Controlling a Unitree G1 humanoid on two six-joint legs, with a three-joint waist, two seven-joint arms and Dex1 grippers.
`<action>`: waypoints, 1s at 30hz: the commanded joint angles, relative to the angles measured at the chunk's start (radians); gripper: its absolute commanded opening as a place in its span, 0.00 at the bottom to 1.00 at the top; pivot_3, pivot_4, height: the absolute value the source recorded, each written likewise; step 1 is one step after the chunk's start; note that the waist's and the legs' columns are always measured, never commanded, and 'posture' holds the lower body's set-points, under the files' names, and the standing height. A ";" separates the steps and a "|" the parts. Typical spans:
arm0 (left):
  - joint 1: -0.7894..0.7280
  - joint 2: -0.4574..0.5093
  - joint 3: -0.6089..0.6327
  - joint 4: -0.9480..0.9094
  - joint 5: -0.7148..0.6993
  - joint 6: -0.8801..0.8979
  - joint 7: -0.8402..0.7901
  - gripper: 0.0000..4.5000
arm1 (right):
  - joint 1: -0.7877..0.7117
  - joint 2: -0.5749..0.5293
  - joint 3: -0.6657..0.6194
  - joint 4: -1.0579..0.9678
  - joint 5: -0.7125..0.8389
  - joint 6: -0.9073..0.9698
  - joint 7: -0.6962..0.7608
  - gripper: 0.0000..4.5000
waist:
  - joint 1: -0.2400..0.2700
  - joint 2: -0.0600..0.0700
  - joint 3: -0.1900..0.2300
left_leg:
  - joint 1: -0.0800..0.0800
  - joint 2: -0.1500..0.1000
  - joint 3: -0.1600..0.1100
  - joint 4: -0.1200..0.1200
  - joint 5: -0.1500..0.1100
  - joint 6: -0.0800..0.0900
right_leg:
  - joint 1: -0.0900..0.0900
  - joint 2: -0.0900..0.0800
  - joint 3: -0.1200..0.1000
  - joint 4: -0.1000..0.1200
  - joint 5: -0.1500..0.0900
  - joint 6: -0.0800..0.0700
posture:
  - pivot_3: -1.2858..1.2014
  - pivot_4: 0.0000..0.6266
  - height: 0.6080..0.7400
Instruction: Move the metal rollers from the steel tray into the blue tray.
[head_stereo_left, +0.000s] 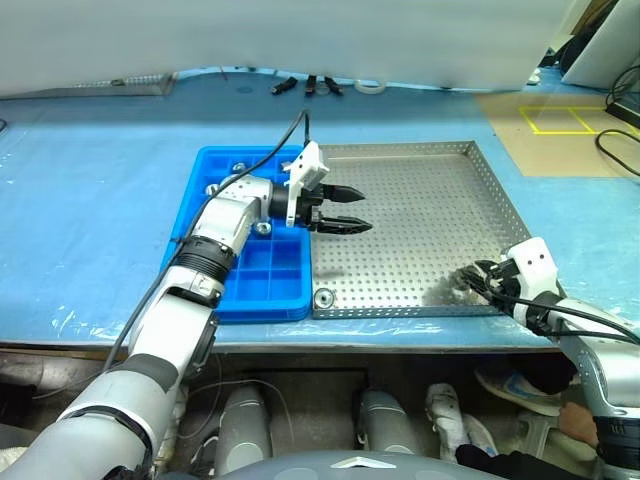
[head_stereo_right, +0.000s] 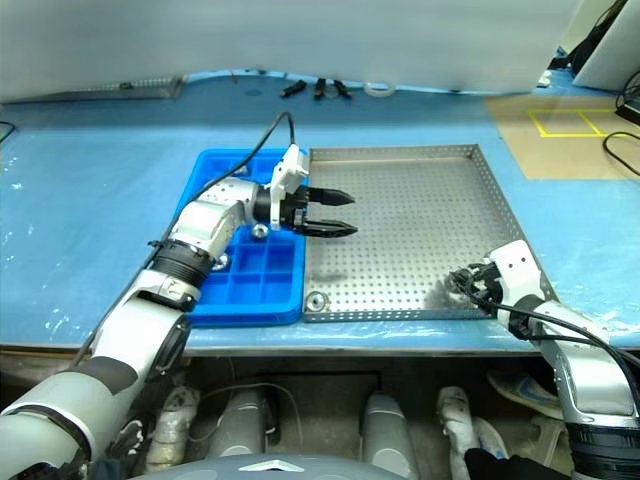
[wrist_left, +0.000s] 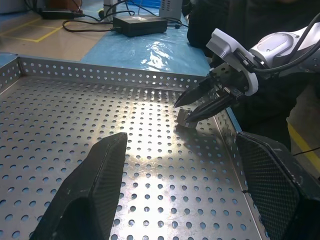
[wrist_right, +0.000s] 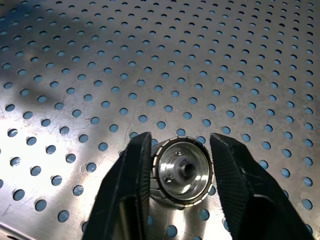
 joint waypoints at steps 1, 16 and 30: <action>-0.005 0.012 0.021 -0.034 -0.002 -0.006 -0.004 0.81 | 0.000 0.001 0.027 0.021 -0.001 0.003 0.010 0.15 | 0.000 0.000 0.000 | 0.000 0.000 0.000 0.000 0.000 0.000 | 0.000 0.000 0.000 0.000 0.000 0.000 | 0.37 0.24 1.00; 0.011 0.037 0.033 -0.072 -0.009 0.013 0.015 0.81 | -0.071 0.015 0.014 -0.007 0.052 -0.001 0.018 0.01 | 0.006 0.000 0.000 | -0.008 -0.001 0.001 -0.002 -0.004 0.006 | -0.003 -0.001 -0.001 -0.010 0.000 0.000 | 0.38 0.24 1.00; 0.026 0.036 0.045 -0.105 -0.012 0.037 0.037 0.81 | -0.333 -0.147 0.020 -0.057 0.212 0.089 0.195 0.14 | 0.016 0.002 0.000 | -0.008 0.000 0.003 -0.003 -0.004 0.005 | -0.004 -0.001 -0.002 -0.010 0.000 0.000 | 0.39 0.24 1.00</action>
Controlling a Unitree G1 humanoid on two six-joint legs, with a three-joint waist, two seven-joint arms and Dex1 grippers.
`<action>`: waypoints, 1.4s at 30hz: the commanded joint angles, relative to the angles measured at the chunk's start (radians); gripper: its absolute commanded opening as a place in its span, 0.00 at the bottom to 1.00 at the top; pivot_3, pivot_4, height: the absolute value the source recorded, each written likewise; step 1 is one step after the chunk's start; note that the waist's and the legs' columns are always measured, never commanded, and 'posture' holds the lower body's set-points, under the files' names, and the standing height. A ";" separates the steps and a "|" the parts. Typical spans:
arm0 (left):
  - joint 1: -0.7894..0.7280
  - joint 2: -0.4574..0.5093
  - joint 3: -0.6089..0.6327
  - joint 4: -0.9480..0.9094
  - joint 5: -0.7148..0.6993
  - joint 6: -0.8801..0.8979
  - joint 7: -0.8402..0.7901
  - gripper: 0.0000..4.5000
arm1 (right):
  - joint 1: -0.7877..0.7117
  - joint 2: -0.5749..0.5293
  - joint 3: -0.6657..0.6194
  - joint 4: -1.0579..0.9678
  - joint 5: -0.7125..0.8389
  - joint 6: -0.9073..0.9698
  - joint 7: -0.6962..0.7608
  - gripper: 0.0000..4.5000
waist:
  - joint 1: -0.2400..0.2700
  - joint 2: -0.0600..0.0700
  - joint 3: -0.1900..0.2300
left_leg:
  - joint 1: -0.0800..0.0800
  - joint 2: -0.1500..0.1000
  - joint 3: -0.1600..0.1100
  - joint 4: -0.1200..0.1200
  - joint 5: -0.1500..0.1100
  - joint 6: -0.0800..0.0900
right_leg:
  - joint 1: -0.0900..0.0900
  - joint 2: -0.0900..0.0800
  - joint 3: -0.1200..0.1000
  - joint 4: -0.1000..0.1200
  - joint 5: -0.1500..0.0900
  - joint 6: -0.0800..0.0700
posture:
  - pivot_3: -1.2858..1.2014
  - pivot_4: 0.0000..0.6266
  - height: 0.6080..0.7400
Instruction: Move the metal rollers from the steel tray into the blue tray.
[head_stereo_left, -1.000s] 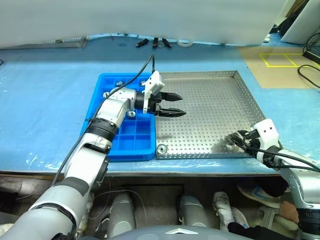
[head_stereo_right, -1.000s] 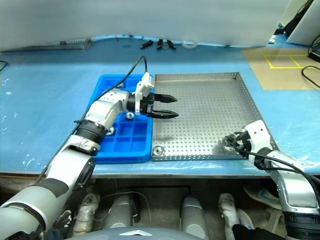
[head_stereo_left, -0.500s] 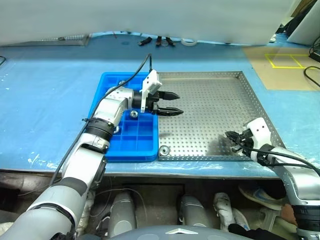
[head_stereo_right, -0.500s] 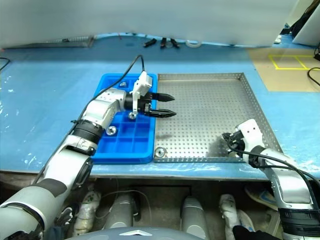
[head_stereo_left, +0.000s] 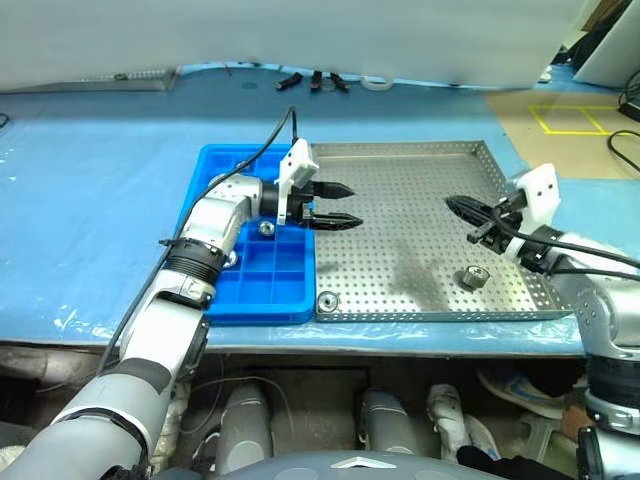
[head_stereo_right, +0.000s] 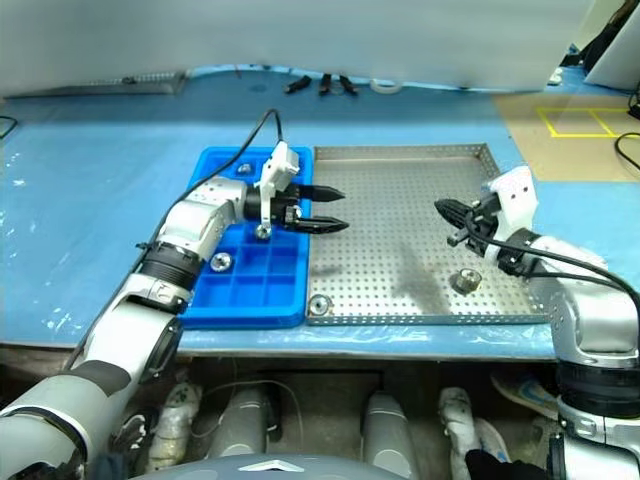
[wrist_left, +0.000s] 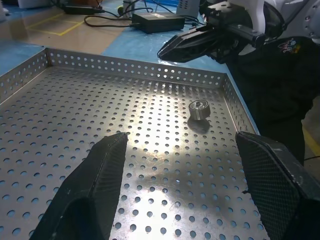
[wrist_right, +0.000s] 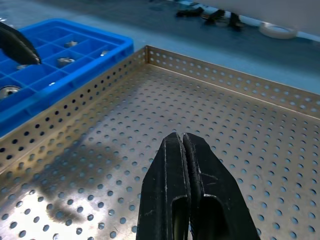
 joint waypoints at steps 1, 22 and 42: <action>-0.004 0.001 0.022 -0.046 -0.012 0.001 0.011 0.81 | 0.000 -0.113 0.052 -0.004 -0.021 -0.049 0.136 0.21 | 0.005 0.000 0.000 | 0.000 0.000 0.000 0.000 0.000 0.000 | 0.000 0.000 0.000 0.000 0.000 0.000 | 0.39 0.24 1.00; 0.069 -0.038 0.015 -0.129 -0.022 0.035 0.062 0.81 | 0.079 -0.303 0.217 0.027 -0.252 0.077 0.172 0.99 | 0.018 0.000 0.000 | 0.000 0.001 0.001 0.001 -0.001 0.001 | 0.000 0.000 0.000 0.000 0.000 0.000 | 0.39 0.24 1.00; 0.055 -0.061 0.011 -0.088 -0.010 0.009 0.052 0.81 | 0.187 -0.125 0.063 0.060 -0.166 0.308 -0.017 0.99 | 0.011 0.001 0.000 | 0.002 0.001 0.007 0.001 -0.001 0.002 | -0.002 0.000 0.006 0.000 0.000 0.000 | 0.38 0.24 1.00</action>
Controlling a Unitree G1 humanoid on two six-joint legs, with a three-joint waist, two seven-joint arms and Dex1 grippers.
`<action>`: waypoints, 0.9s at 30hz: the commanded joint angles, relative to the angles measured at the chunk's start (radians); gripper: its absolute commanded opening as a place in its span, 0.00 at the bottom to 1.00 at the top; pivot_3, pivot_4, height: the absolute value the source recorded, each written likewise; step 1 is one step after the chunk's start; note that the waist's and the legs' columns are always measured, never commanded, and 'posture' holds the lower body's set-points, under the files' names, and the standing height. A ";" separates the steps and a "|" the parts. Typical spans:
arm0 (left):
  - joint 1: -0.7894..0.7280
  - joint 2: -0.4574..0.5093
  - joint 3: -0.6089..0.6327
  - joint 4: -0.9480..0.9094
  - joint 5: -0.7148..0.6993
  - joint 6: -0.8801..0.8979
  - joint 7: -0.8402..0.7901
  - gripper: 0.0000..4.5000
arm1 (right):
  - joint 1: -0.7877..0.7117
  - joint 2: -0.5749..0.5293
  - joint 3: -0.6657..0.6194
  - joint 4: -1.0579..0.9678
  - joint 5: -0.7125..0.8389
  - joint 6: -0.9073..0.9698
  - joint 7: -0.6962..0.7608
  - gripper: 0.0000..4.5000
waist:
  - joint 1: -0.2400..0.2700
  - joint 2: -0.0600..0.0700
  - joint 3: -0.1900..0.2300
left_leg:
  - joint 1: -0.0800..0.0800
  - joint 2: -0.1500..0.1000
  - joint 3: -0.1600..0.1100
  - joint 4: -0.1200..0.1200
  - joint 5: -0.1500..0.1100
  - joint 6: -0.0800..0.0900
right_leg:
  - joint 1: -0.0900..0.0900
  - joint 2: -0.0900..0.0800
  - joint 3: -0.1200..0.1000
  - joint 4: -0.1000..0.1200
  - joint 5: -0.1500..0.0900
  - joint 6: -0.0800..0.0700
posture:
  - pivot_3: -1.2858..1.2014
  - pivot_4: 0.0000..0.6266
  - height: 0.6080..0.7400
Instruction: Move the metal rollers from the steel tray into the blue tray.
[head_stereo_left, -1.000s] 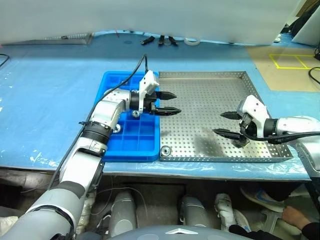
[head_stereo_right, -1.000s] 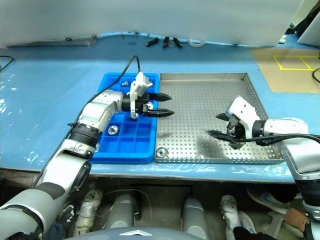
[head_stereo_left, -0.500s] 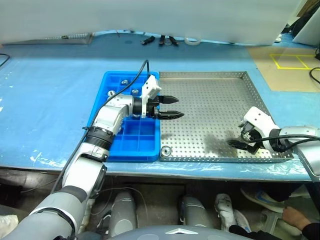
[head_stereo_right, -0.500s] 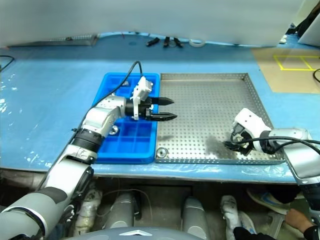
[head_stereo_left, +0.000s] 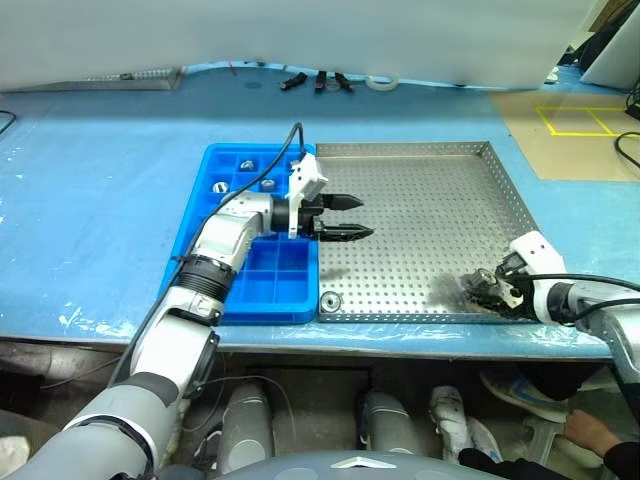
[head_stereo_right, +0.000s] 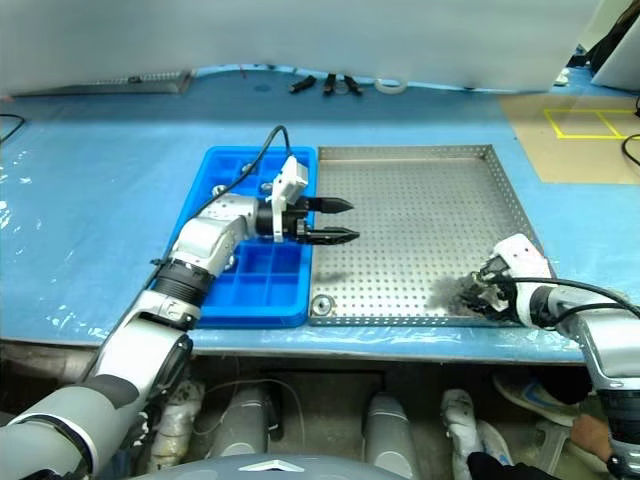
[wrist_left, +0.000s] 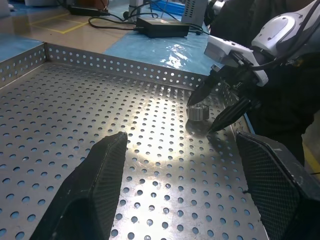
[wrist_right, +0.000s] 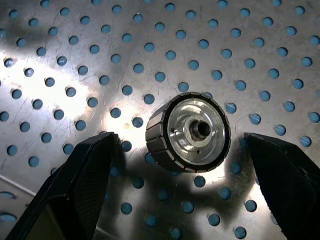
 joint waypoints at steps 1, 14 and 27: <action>-0.025 0.002 0.010 -0.019 -0.007 -0.018 -0.006 0.81 | -0.020 0.028 -0.018 0.005 0.008 0.029 -0.044 0.99 | -0.002 0.000 0.000 | 0.001 0.000 0.001 0.000 0.000 0.000 | 0.000 0.000 0.001 0.000 0.000 0.000 | 0.38 0.24 1.00; -0.018 0.014 0.009 -0.027 -0.006 -0.013 -0.005 0.81 | -0.046 0.051 -0.007 0.037 0.012 0.009 -0.077 0.63 | -0.010 -0.001 0.000 | 0.010 -0.001 0.012 -0.001 -0.002 0.002 | 0.002 0.000 0.007 -0.001 0.002 0.002 | 0.38 0.24 1.00; -0.021 0.034 0.030 -0.039 -0.022 0.007 -0.002 0.81 | -0.076 0.075 -0.031 -0.065 0.066 0.043 -0.096 0.40 | -0.016 -0.001 0.000 | 0.010 -0.001 0.013 -0.004 -0.003 0.001 | 0.000 0.000 0.007 -0.002 0.002 0.002 | 0.38 0.24 1.00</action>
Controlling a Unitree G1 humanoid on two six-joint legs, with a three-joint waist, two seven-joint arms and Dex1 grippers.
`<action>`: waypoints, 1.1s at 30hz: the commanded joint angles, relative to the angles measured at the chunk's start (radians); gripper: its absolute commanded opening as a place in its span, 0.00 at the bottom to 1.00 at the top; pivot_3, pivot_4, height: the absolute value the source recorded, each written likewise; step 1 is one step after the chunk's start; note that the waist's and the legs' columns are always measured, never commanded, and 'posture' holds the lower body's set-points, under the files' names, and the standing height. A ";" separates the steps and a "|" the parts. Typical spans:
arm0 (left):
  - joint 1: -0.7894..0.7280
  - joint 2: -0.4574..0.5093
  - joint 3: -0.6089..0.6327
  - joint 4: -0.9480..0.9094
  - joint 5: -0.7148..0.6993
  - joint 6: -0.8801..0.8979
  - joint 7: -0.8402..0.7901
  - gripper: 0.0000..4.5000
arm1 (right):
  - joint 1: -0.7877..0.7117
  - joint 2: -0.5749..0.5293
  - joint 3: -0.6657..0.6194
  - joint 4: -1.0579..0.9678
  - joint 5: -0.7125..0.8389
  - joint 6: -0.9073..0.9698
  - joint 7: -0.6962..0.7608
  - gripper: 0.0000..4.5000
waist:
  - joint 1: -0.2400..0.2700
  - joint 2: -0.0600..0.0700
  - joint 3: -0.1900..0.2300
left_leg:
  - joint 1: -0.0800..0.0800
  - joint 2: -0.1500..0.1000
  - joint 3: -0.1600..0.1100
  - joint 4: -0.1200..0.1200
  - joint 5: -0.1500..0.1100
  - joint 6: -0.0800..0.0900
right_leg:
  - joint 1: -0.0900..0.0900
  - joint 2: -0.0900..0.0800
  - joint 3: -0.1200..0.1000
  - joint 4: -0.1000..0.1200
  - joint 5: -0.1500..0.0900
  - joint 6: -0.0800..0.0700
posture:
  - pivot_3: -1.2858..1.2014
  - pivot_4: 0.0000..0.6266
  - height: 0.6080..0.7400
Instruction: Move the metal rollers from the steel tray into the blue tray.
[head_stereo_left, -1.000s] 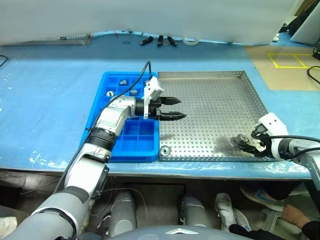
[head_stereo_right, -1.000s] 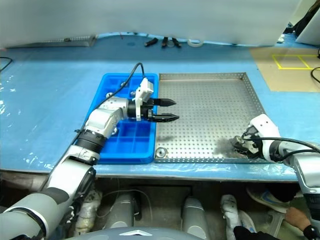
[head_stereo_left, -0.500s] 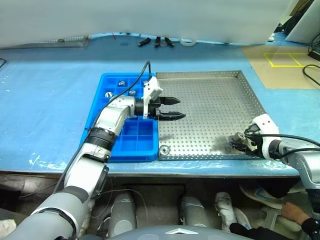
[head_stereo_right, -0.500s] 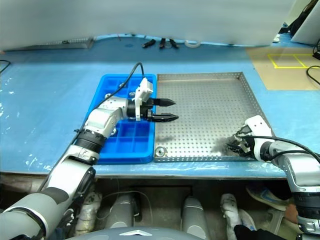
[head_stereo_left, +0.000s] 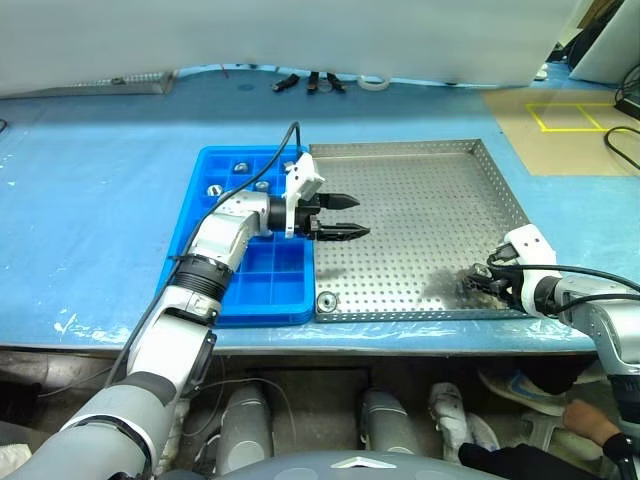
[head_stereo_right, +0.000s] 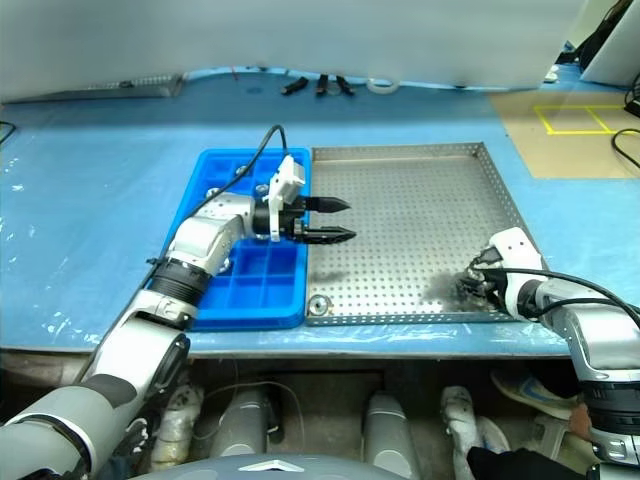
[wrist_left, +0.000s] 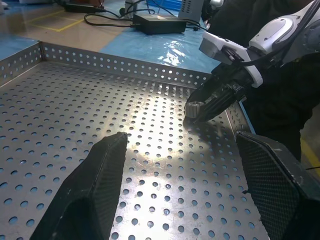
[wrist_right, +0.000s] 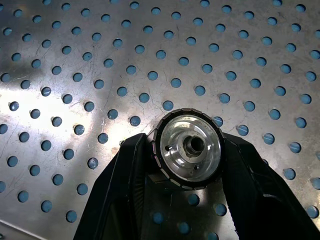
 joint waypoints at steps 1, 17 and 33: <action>-0.022 0.023 0.038 -0.045 -0.030 0.015 -0.002 0.81 | -0.045 0.028 -0.030 -0.116 0.053 0.039 -0.017 0.40 | -0.001 0.000 0.000 | 0.000 0.000 0.000 0.000 0.000 0.000 | 0.000 0.000 0.000 0.000 0.000 0.000 | 0.39 0.24 1.00; 0.175 0.269 0.219 -0.399 -0.125 0.248 0.167 0.81 | -0.546 0.238 0.307 0.010 0.057 0.009 0.018 0.40 | 0.038 0.000 0.000 | -0.004 0.003 0.001 -0.015 0.007 -0.012 | -0.015 0.003 -0.001 0.003 0.000 0.000 | 0.54 0.24 1.00; 0.670 0.381 0.420 -0.900 -0.305 0.446 0.406 0.81 | -0.637 0.317 0.516 0.174 0.004 -0.128 0.258 0.40 | 0.168 -0.001 0.001 | -0.014 0.003 -0.012 -0.013 0.011 -0.019 | -0.017 0.002 -0.012 0.008 0.000 0.001 | 0.65 0.24 1.00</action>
